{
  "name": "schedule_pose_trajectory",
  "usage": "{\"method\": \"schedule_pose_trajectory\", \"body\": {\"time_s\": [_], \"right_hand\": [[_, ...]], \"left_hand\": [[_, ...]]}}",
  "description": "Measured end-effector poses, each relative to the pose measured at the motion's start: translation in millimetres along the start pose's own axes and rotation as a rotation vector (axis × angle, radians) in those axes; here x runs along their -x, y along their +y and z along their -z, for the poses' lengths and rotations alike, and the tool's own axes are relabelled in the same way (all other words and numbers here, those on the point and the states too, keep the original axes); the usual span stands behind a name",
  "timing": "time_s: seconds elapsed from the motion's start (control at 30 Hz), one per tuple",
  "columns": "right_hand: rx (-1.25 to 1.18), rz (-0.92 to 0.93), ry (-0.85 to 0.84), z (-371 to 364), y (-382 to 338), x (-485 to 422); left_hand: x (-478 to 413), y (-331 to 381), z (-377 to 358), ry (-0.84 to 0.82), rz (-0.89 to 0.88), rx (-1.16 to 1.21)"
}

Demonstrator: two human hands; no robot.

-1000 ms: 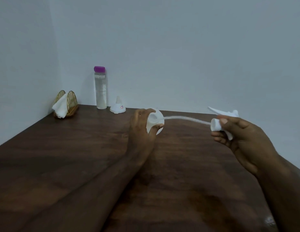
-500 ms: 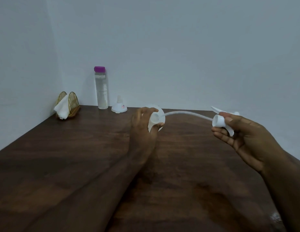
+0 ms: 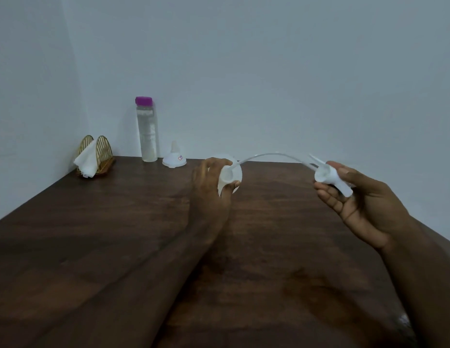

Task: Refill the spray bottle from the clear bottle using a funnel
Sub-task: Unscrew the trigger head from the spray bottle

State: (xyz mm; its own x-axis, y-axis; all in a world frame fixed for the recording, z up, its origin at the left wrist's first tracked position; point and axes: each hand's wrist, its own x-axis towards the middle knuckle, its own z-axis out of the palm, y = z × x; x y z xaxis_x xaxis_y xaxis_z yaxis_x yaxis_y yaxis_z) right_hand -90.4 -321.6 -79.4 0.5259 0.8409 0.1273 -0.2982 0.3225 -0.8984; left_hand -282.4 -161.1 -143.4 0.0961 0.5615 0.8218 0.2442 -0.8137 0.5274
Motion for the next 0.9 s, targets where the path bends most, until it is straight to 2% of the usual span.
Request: {"method": "schedule_pose_trajectory", "body": {"time_s": [0.23, 0.43, 0.53, 0.73, 0.83, 0.9], "right_hand": [[0.079, 0.001, -0.018, 1.7, 3.0, -3.2], [0.010, -0.014, -0.034, 4.5, 7.9, -2.0], [0.059, -0.021, -0.010, 4.2, 7.9, -1.8], [-0.062, 0.032, -0.040, 0.5, -3.1, 5.1], [0.035, 0.063, -0.055, -0.6, -3.3, 4.0], [0.245, 0.106, 0.009, -0.7, 2.7, 2.8]], "left_hand": [[-0.1, -0.5, 1.7, 0.003, 0.004, 0.000], [0.6, 0.4, 0.6, -0.009, 0.002, -0.005], [0.9, 0.5, 0.8, -0.013, 0.015, -0.023], [0.7, 3.9, 2.6, -0.019, 0.031, -0.010], [1.6, 5.9, 2.6, -0.034, 0.069, 0.002], [2.5, 5.3, 2.5, -0.038, 0.061, -0.007]]}}
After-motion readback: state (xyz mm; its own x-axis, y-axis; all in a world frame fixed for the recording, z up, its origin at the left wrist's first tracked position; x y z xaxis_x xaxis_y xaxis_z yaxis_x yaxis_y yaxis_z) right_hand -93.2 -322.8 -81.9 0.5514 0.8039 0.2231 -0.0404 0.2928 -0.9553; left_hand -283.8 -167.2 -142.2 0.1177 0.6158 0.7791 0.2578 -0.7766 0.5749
